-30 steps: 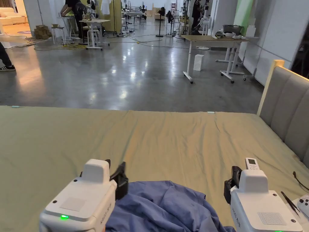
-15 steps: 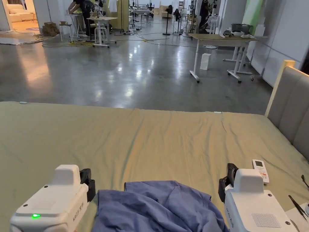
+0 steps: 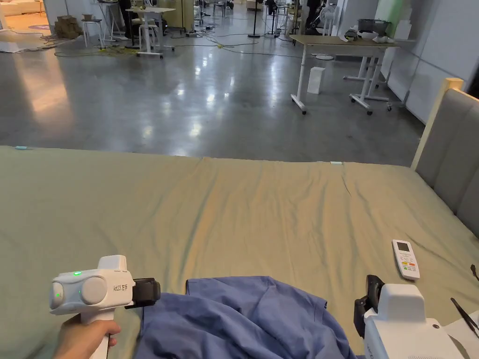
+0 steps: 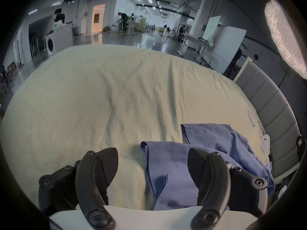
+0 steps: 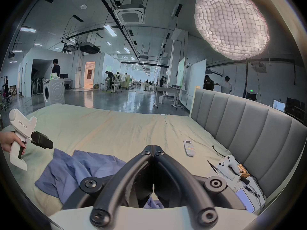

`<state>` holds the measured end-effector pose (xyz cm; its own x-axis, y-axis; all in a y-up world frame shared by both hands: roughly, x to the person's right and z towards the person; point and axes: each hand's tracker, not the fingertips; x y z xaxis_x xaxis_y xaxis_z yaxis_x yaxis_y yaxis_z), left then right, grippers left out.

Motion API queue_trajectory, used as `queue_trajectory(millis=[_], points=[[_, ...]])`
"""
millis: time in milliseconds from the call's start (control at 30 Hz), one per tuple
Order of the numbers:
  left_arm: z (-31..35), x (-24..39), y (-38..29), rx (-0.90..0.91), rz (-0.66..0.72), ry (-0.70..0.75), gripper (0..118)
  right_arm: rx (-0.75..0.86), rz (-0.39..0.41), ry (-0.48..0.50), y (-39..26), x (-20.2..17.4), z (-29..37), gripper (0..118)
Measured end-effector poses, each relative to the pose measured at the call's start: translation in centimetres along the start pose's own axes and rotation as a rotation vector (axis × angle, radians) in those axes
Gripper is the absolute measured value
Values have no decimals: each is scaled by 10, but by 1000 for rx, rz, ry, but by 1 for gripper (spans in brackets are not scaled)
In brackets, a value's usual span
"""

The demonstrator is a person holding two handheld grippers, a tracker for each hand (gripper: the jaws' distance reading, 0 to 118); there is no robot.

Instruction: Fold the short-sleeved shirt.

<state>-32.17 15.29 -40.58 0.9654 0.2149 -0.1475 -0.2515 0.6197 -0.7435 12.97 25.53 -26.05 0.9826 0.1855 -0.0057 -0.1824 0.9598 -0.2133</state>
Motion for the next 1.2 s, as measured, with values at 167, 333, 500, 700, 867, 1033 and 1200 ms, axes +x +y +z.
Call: queue_trajectory(millis=[167,333,500,700,867,1033,1200], points=[[-42,13,6,-109,2,44,87,-58,-4,-21,-15,11,-12,0],[-66,41,-20,-200,-243,154,43,-111,-21,-40,-32,24,-17,0],[-60,60,-39,-116,-377,174,7,-144,-30,-54,-40,33,-20,0],[-20,49,-36,-29,-297,113,5,-220,-18,-36,-44,54,-38,1],[30,44,-36,61,-292,78,5,-409,-59,33,-57,68,-65,61],[61,41,-50,98,-292,82,5,-648,-4,117,-98,60,-97,82],[68,31,-65,90,-238,88,5,-810,-40,147,-137,43,-111,77]])
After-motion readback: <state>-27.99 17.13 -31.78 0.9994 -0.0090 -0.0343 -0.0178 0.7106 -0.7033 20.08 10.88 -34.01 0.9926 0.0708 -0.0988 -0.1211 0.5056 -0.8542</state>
